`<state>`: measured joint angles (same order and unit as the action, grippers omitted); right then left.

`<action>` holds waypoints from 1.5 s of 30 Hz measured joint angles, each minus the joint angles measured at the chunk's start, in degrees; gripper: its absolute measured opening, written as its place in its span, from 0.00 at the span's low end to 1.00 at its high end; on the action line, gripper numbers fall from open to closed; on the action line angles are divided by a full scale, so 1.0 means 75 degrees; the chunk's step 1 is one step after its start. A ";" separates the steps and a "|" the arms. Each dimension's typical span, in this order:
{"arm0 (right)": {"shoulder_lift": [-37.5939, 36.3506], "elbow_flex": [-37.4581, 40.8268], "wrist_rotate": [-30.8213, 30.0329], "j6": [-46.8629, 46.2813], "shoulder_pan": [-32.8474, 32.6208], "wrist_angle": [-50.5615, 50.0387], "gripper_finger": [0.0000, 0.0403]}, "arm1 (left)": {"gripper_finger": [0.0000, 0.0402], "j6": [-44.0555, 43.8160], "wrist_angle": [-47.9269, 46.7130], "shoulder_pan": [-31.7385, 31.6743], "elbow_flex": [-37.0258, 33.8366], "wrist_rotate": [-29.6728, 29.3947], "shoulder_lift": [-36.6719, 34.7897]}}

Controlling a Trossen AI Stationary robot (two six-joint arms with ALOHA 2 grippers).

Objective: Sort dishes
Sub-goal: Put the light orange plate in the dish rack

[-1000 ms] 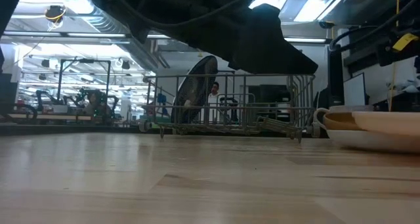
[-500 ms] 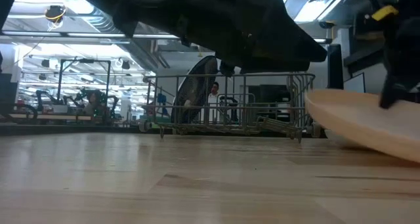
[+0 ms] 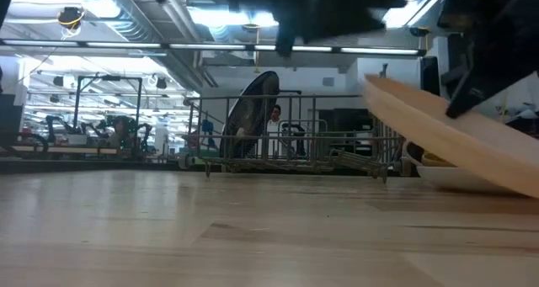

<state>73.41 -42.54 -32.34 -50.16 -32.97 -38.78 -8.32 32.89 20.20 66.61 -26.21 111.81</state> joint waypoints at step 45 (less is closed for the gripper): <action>-0.0006 -0.0478 -0.4352 0.7746 0.0015 0.4647 0.03 | 0.38 -0.3263 -0.5220 0.0834 -0.0498 -0.1673 -0.3470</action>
<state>73.36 -46.13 -64.97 7.93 -32.86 -3.93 -32.80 -6.26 26.45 62.87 -38.75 85.78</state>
